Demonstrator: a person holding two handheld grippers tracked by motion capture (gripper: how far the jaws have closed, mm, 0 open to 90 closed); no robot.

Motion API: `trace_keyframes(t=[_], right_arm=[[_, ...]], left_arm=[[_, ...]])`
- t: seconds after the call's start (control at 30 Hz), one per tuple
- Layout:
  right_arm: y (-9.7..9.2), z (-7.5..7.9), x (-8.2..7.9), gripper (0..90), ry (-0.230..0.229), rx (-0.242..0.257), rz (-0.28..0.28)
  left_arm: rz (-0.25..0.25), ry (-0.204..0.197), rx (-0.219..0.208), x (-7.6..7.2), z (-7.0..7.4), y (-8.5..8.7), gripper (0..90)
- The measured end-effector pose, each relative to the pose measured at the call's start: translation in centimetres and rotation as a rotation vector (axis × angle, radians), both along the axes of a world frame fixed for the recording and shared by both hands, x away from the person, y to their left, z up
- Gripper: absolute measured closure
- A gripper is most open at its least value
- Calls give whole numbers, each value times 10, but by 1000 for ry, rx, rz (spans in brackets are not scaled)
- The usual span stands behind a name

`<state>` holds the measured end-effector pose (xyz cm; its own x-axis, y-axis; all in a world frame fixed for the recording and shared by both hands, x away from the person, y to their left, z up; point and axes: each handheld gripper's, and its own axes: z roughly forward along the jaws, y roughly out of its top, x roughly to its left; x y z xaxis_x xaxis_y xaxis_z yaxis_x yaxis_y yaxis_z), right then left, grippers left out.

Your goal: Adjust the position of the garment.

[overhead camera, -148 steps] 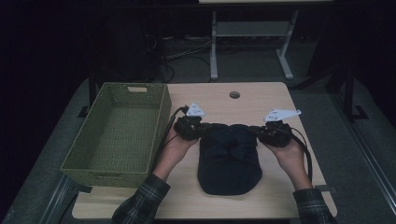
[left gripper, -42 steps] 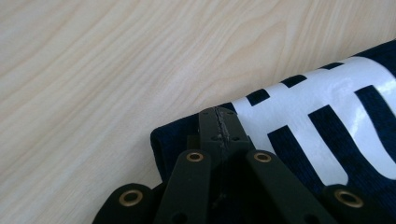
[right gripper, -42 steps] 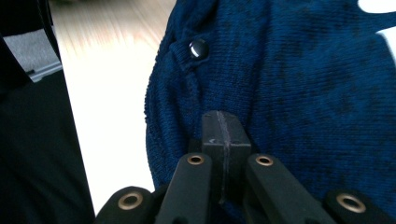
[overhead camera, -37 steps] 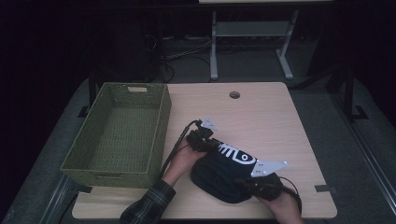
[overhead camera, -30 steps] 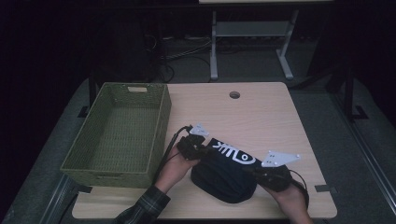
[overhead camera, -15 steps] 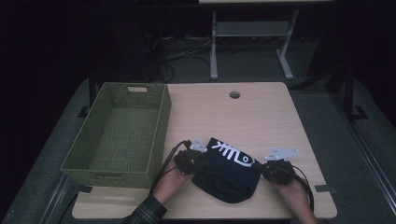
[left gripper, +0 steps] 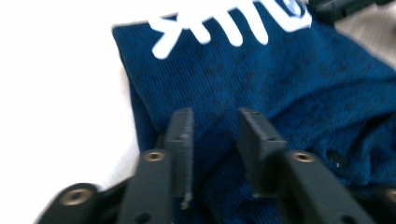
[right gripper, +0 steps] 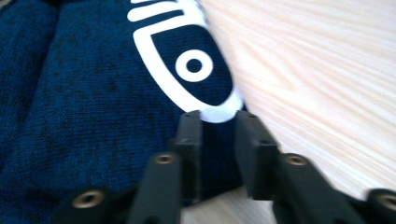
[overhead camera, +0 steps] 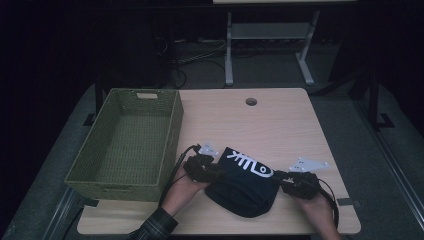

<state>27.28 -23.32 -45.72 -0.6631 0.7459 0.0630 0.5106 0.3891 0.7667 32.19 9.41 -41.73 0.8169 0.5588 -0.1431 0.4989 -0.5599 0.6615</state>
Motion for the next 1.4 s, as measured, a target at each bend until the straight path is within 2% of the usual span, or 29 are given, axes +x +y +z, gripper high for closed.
trace_keyframes(t=[0.13, 0.17, 0.2, 0.27, 0.3, 0.37, 0.43, 0.67, 0.7, 0.93, 0.97, 1.13, 1.2, 1.27, 1.4], right_arm=[[-11, 5, -8, 470, -25, 7, -59], [-18, 6, -12, 416, -29, 10, -88], [-18, 6, -12, 416, -29, 10, -88], [-26, 5, -16, 352, -34, 8, -117], [-32, 3, -19, 293, -27, 7, -136], [-34, 0, -20, 257, -20, 0, -148], [-40, -8, -23, 191, 7, -32, -176], [-39, -19, -15, 140, 15, -72, -178], [-37, -22, -14, 132, 18, -96, -188], [-38, -24, -13, 131, 24, -78, -190], [-39, -25, -12, 129, 35, -70, -189], [-39, -25, -12, 129, 35, -70, -190], [-39, -25, -11, 128, 36, -70, -190], [-39, -25, -11, 128, 36, -70, -190], [-39, -25, -11, 129, 36, -69, -193]], left_arm=[[7, -1, -31, 7, 4, 3, 448], [14, -13, -25, 10, 4, 3, 393], [14, -13, -25, 10, 4, 3, 366], [21, -10, -19, 12, 1, 2, 341], [27, -1, -16, 16, -3, 1, 303], [27, 1, -5, 18, -5, 1, 284], [35, 0, -4, 21, -9, 1, 250], [36, 25, 6, 29, -23, 3, 236], [33, 28, 2, 30, -28, 2, 229], [24, 48, 23, 29, -38, 0, 218], [16, 58, 43, 30, -39, 0, 214], [8, 71, 46, 30, -42, -1, 221], [10, 74, 37, 29, -42, -2, 260], [-8, 77, 35, 29, -41, -2, 323], [-30, 85, 26, 28, -41, -2, 389]])
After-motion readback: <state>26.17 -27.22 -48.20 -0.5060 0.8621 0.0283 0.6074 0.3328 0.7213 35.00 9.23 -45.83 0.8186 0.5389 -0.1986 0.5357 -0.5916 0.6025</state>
